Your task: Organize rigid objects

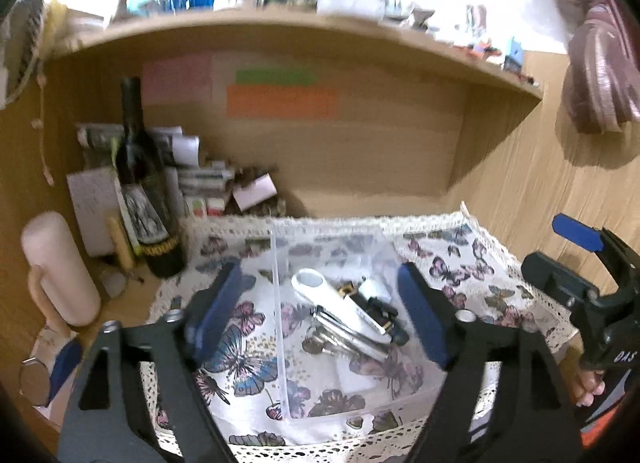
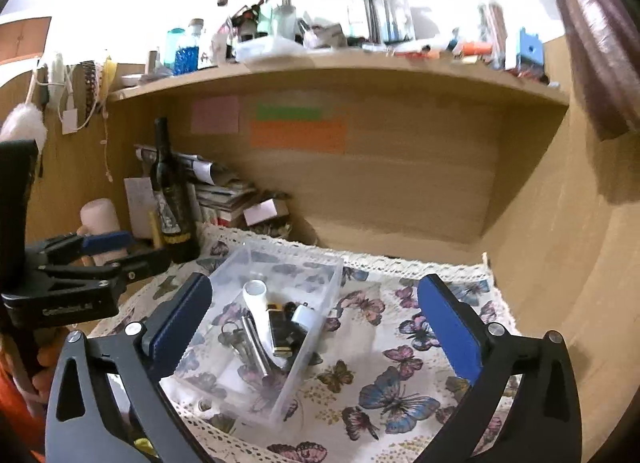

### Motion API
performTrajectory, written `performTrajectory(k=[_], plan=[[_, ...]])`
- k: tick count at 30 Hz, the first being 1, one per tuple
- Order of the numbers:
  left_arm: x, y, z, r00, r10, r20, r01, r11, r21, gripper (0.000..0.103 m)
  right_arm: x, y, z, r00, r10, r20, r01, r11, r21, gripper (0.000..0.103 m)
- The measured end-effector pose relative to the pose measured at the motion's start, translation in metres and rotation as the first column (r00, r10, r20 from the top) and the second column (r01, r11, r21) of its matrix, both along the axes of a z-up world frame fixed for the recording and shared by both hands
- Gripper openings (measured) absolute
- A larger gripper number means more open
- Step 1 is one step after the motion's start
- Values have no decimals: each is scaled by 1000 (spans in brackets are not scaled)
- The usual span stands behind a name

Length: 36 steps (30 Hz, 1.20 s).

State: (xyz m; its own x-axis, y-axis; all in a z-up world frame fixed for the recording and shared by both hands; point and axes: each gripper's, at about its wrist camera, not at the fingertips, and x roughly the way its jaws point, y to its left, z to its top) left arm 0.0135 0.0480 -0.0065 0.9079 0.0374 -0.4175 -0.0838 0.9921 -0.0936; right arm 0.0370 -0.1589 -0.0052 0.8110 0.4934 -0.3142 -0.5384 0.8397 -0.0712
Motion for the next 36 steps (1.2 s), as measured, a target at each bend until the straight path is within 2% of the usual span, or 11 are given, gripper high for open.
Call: performTrajectory(k=[2,8,20,36], plan=[[-8,-4,4,1000,-2,28,2,1000,3,93,-6,-2,0,1000,-6,17,5,1000,5,103],[-30,-20,14,992,27,123,-35,998,61,101,-20,-12,2,998,-21,53,19,999,39,103],[-48,-37,21,981,14,192,-35,994,103,102,-31,-28,7,995,-56,80,49,995,86,103],[-49,-36,21,980,15,199,-33,995,89,103,-28,-28,7,995,-65,70,59,995,81,103]])
